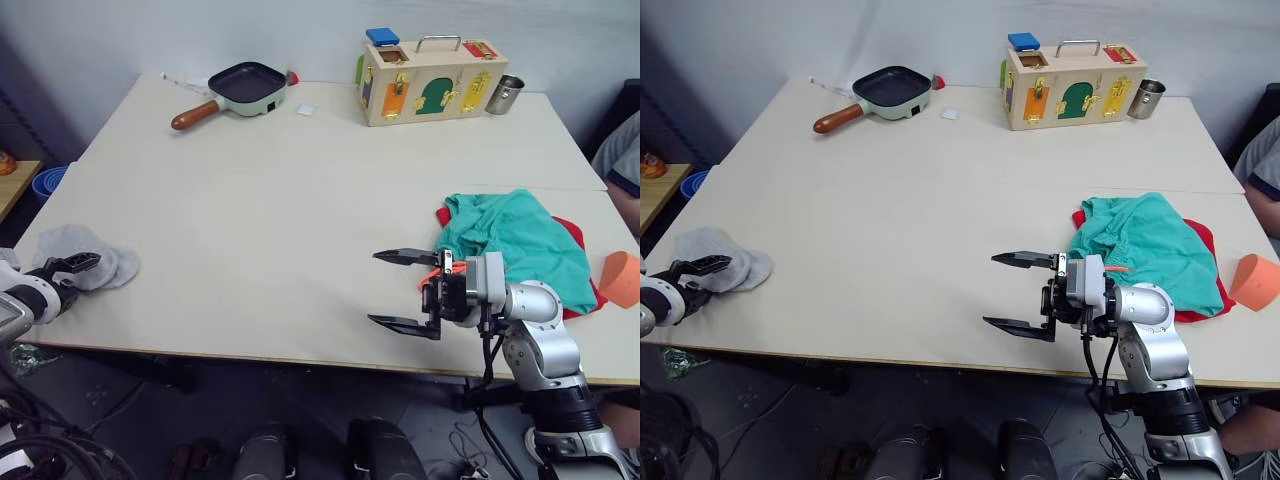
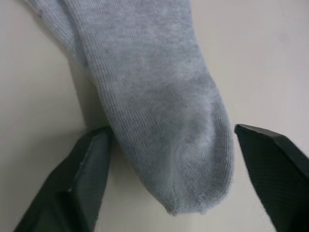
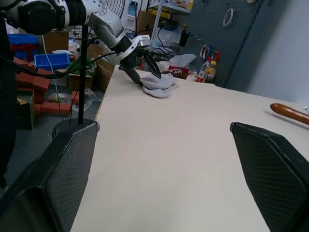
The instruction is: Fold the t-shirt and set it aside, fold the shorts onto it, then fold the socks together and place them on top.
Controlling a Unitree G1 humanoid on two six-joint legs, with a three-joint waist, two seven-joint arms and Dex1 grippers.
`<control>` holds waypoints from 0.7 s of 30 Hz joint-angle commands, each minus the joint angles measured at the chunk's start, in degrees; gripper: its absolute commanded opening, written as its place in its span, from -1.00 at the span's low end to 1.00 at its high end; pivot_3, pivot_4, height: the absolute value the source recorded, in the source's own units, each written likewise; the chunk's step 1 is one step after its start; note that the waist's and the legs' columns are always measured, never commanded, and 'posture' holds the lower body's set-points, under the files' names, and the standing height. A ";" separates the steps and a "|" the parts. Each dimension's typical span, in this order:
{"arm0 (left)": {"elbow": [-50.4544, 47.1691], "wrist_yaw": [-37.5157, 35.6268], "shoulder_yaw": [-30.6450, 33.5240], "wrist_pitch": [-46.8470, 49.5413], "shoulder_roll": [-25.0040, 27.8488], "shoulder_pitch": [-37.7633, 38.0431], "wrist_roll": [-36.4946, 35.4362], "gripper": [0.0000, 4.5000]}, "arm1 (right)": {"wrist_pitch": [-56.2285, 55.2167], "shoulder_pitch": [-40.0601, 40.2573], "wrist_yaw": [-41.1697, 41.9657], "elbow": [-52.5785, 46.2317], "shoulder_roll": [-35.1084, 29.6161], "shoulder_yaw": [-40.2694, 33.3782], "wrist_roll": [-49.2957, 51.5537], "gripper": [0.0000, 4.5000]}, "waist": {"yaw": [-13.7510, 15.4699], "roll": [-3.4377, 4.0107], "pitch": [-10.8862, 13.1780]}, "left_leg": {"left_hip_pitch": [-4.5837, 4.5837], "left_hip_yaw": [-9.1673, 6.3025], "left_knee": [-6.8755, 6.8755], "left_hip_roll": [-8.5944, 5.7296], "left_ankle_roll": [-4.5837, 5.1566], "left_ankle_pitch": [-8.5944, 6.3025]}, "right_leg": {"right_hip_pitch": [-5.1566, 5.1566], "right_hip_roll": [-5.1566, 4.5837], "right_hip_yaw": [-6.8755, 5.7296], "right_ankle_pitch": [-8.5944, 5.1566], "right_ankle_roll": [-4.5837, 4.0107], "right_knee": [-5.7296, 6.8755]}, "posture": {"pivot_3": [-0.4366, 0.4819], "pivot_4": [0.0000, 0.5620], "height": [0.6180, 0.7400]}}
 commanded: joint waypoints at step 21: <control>-18.03 -7.18 -1.06 18.13 -15.02 -3.41 3.67 -0.99 | 2.08 0.87 -4.23 -5.37 -3.99 -1.87 0.26 1.00 | 1.22 -0.02 0.01 | -0.05 -0.02 0.04 -0.04 0.05 -0.03 | 0.01 -0.04 0.01 0.02 0.03 -0.01 | -0.05 -0.47 1.00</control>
